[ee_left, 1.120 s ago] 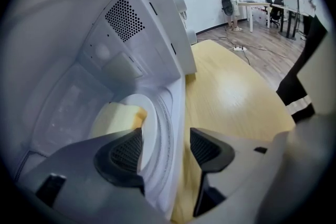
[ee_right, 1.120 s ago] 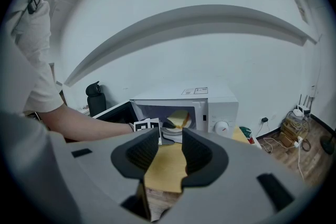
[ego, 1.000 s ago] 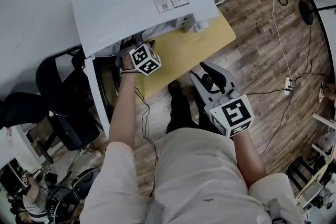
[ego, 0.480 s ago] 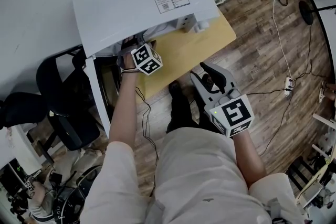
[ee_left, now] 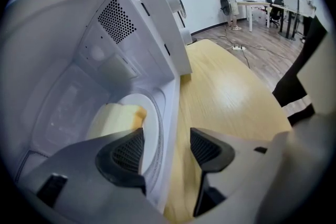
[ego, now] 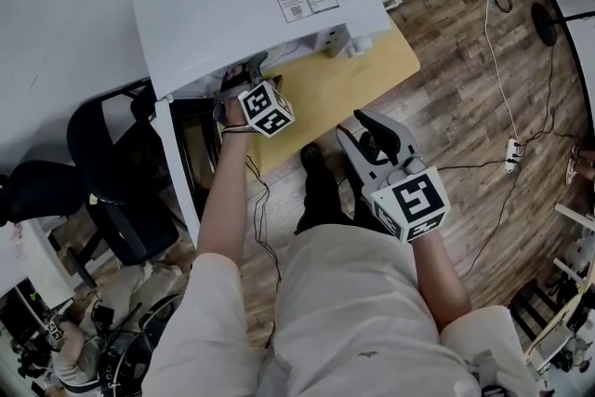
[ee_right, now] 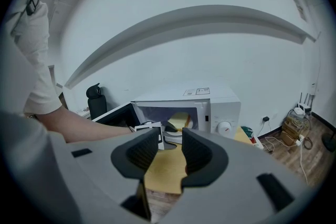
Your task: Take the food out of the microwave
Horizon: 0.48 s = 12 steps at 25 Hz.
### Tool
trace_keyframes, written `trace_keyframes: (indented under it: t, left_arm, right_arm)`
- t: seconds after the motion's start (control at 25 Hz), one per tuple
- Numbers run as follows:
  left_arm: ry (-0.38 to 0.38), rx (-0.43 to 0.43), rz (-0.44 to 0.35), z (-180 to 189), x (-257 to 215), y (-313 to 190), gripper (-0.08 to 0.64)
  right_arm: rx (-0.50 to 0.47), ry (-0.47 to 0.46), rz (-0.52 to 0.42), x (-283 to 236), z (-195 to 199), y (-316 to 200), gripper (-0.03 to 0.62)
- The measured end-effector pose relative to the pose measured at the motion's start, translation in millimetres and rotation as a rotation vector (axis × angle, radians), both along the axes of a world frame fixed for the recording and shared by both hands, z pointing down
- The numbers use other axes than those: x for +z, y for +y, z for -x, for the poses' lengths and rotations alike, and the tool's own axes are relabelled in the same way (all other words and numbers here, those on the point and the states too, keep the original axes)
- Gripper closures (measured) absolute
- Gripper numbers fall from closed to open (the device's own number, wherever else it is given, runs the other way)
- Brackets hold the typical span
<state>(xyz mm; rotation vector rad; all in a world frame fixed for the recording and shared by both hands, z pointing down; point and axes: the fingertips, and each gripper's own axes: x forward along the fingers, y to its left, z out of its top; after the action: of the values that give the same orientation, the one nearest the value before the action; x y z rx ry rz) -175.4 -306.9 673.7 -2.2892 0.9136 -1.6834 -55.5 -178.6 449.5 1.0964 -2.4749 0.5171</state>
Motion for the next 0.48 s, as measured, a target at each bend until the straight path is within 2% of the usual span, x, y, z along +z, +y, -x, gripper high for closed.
trace_keyframes:
  t: [0.48]
  left_arm:
    - [0.008,-0.010,0.003,-6.3,-2.3,14.6,0.291]
  right_arm:
    - [-0.006,-0.013,-0.010,-5.8,-1.0,1.1,0.466]
